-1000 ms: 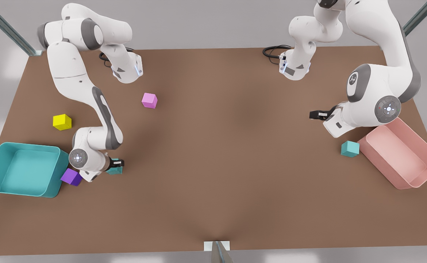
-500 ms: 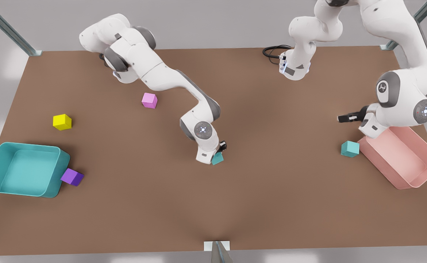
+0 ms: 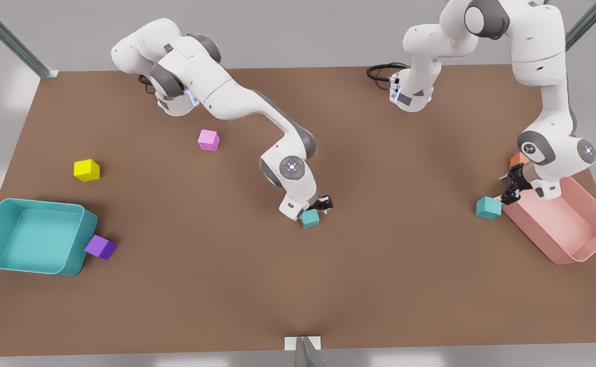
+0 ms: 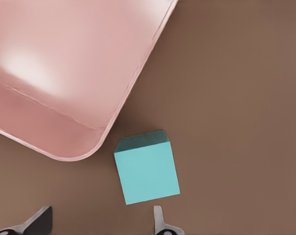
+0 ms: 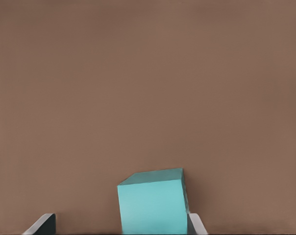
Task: Stack the two blue cubes on top of each other
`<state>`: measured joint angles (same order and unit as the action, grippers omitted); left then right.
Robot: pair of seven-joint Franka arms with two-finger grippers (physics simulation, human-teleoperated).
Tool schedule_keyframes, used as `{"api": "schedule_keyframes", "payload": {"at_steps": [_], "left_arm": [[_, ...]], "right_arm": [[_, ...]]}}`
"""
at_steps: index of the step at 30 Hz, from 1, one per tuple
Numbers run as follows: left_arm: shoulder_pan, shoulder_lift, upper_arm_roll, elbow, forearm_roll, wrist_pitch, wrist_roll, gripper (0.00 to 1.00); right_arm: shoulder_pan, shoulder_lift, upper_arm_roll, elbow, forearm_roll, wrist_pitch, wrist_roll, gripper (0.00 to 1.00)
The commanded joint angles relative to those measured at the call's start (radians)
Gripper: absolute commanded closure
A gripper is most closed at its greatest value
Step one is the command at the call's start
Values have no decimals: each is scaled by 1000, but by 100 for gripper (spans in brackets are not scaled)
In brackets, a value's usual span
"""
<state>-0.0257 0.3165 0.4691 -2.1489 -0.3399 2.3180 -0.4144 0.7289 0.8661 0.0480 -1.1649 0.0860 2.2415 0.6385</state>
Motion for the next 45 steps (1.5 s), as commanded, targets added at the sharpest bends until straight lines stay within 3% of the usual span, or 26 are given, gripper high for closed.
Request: {"api": "schedule_keyframes", "payload": {"at_steps": [1,4,6,9,14,18,32,33,34,37,39,42,43,45], "left_arm": [[0,44,-3,9,-44,119,-345,0],[12,72,-3,11,-54,127,-345,0],[10,78,-24,23,-60,129,-345,0],[9,125,-44,63,-60,129,-345,0],[9,139,-64,63,-59,129,-345,0],[9,165,-64,70,-60,129,-345,0],[10,231,-70,70,-62,136,-345,0],[10,233,-70,70,-83,139,-343,13],[10,231,-70,70,-100,149,-345,45],[10,231,-81,70,-102,149,-346,65],[-40,139,-86,69,-99,100,-389,66],[-204,-62,-87,69,-56,-126,-400,65],[-230,-85,-194,96,-48,-184,-408,65],[-295,-36,-394,228,176,-233,-541,65]], "right_arm": [[-29,-88,7,-2,17,-235,260,0],[-190,-263,-2,-4,89,-660,22,0],[-354,-269,-8,-5,34,-804,-232,0],[-502,-257,-7,-18,-166,-819,-526,0],[-505,-501,-4,-25,-235,-977,-686,0],[-514,-665,-2,-157,-235,-958,-711,0],[-526,-670,-2,-163,-242,-951,-712,0],[-526,-670,0,-163,-242,-951,-712,0],[-528,-670,-2,-163,-242,-953,-712,0],[-528,-668,-2,-163,-242,-951,-714,0],[-528,-667,-2,-163,-241,-951,-715,0],[-528,-667,-4,-163,-241,-951,-715,0],[-528,-667,-4,-163,-242,-951,-715,0],[-528,-670,-5,-162,-247,-951,-715,0]]}}
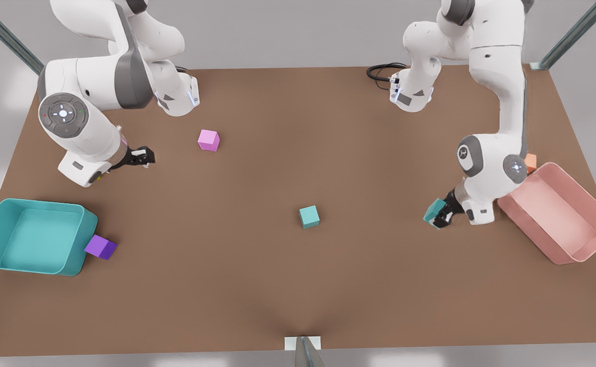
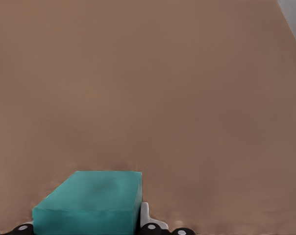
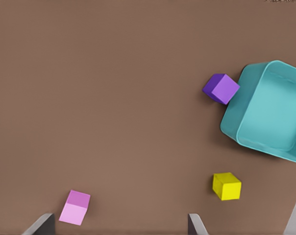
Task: Stack the two blue cubes on top of each other
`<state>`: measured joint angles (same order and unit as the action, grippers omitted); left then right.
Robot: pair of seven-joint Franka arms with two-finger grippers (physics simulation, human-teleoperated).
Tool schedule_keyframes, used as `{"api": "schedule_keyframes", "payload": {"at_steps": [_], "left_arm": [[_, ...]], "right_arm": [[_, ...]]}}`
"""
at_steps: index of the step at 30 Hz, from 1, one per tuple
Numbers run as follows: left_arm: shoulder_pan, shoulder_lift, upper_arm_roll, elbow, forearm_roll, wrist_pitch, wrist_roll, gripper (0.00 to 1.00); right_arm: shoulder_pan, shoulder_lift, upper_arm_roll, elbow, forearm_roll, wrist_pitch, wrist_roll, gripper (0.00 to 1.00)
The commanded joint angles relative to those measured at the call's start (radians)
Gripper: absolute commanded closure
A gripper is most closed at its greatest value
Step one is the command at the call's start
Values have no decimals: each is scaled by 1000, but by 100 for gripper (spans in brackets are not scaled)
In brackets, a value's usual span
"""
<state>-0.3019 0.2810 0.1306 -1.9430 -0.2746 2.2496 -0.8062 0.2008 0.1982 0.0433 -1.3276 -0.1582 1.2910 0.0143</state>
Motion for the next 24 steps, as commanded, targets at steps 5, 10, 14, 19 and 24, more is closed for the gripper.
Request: {"api": "schedule_keyframes", "payload": {"at_steps": [5,10,14,19,24], "left_arm": [[-255,388,-140,588,132,-340,-513,63],[-304,480,-178,665,117,-335,-553,63],[-342,517,-177,678,115,-320,-587,63],[-339,533,-175,678,118,-239,-605,63],[-335,543,-175,676,120,-226,-602,63]], "right_arm": [[0,0,0,-1,-4,-1,-91,0],[0,3,0,-1,-3,-1,-91,0],[0,7,0,-1,-1,-1,-89,0],[0,10,0,-1,0,2,-89,0],[0,12,0,-1,5,2,-89,0]]}}
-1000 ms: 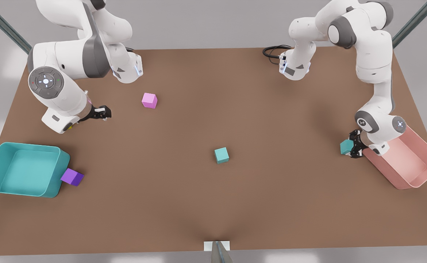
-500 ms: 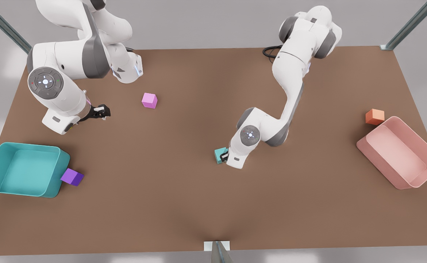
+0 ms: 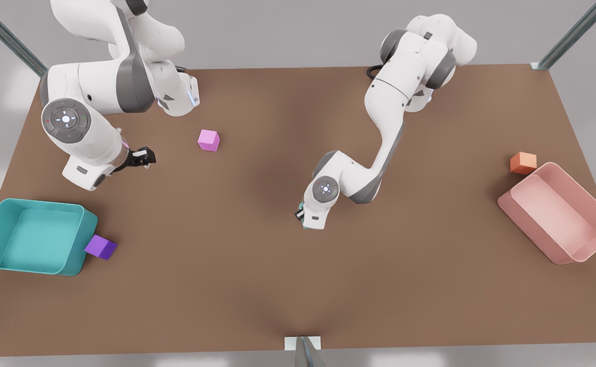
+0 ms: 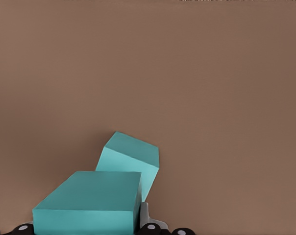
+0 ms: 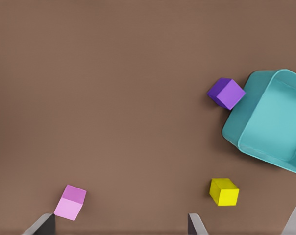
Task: Stack the two blue cubes on top of each other
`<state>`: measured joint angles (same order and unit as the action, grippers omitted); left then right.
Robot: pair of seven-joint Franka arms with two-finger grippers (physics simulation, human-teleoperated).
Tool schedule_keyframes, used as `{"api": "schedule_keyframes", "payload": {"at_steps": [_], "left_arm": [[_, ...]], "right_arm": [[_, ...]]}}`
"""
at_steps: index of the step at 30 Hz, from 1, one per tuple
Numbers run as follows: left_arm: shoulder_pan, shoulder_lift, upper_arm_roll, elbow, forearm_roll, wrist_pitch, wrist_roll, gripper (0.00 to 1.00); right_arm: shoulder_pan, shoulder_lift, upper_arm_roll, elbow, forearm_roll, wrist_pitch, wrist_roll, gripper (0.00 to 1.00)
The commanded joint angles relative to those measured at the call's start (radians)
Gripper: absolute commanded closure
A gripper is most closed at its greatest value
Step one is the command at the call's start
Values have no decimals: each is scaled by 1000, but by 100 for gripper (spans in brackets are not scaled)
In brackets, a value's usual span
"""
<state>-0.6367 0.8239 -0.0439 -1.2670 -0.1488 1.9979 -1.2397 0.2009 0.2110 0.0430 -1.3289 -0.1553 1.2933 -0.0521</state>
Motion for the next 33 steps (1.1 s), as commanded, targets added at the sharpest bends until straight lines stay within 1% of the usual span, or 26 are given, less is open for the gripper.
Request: {"api": "schedule_keyframes", "payload": {"at_steps": [1,4,5,6,7,11,14,17,18,19,20,21,22,23,24,25,26,27,28,33], "left_arm": [[0,0,1,0,-5,25,-167,63],[0,6,-1,-3,-6,25,-165,62],[0,12,-1,-2,-6,25,-165,58],[0,12,-1,-2,-6,25,-165,30],[2,12,-1,-2,-5,28,-167,0],[12,9,-1,0,-6,27,-170,0],[37,-12,1,1,-3,-8,-167,0],[117,-51,-2,-2,8,-16,-159,0],[183,-61,-10,0,26,-80,-121,0],[287,-107,-8,6,25,-215,66,0],[362,-146,-8,76,26,-400,317,0],[404,-167,-4,188,113,-633,565,0],[413,-193,-1,234,130,-750,774,0],[430,-264,-4,265,132,-913,1054,0],[497,-330,-49,259,118,-948,1120,0],[520,-368,-99,241,121,-960,1138,0],[444,-656,-38,-140,123,-701,1141,0],[367,-730,51,-197,123,-779,1145,0],[367,-703,52,-112,124,-852,1146,0],[367,-687,53,-104,121,-860,1145,0]], "right_arm": [[0,-1,0,0,2,4,-23,0],[0,-1,0,0,-7,8,-23,0],[0,-2,0,0,-9,11,-23,0],[-6,-2,0,0,-7,11,-23,0],[-8,-1,0,0,-7,11,-23,0],[-8,1,0,0,-6,11,-23,0],[-8,2,0,-1,-3,11,-23,0],[-8,2,0,-1,-3,11,-23,0],[-8,2,0,0,-4,11,-23,0],[-8,2,0,0,-4,11,-23,0],[-8,4,0,0,-3,11,-23,0],[-8,4,0,0,5,11,-15,0],[-9,4,0,0,-1,18,-11,0],[-18,2,0,0,-6,26,-9,0],[-18,1,0,0,-9,26,-8,0],[-18,-10,0,0,-9,37,-9,0],[-20,-19,0,0,-7,38,-8,0],[-23,-25,0,-3,-16,40,-9,0],[-23,-25,0,-12,-21,40,-8,0],[-31,-21,1,-12,-20,40,-12,0]]}}
